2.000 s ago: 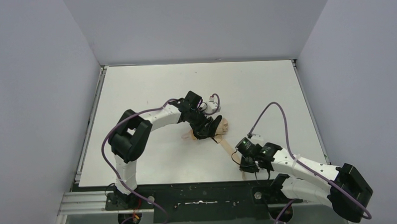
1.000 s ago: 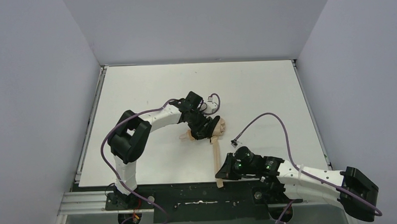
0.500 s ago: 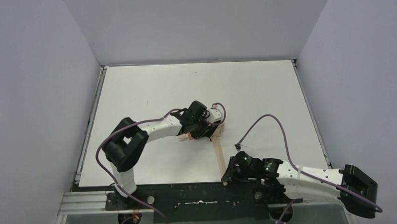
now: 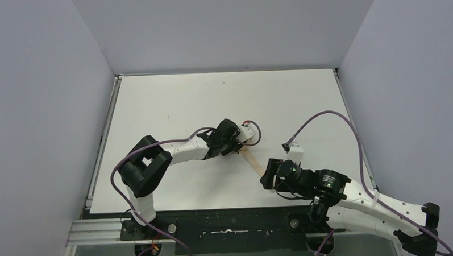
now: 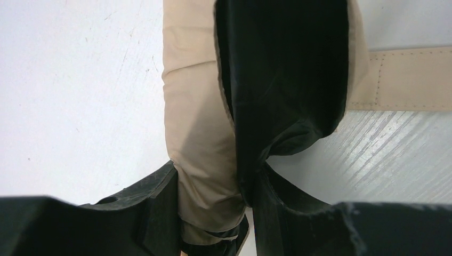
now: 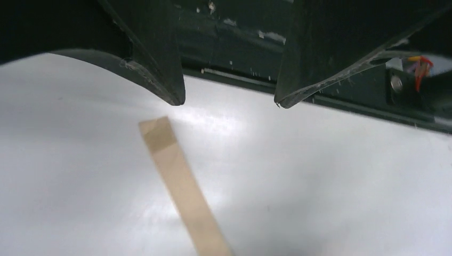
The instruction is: Put away the umbrella
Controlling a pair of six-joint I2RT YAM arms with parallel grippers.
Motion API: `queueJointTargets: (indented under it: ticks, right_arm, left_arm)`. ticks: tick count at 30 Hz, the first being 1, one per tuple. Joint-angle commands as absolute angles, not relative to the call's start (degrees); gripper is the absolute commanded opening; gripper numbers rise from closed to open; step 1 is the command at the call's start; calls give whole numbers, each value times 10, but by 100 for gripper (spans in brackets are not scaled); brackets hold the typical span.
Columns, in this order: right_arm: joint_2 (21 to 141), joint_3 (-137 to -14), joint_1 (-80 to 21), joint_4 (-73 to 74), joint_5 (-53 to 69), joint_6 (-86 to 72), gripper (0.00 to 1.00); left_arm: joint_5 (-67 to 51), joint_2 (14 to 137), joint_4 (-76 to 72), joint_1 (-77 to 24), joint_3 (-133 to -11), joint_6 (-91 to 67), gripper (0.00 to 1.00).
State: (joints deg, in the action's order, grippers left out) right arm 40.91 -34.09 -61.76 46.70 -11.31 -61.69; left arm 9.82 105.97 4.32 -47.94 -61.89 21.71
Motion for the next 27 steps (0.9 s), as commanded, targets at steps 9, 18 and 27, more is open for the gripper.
queueJointTargets:
  ticks: [9, 18, 27]
  right_arm:
    - [522, -412, -353, 436, -60, -451, 63]
    - [538, -290, -364, 380, -19, -562, 62]
    - [609, -303, -425, 363, -38, -567, 61]
  left_arm:
    - [103, 1069, 72, -485, -635, 221, 0]
    - [93, 1076, 91, -484, -646, 215, 0]
    - [92, 1079, 96, -484, -651, 215, 0]
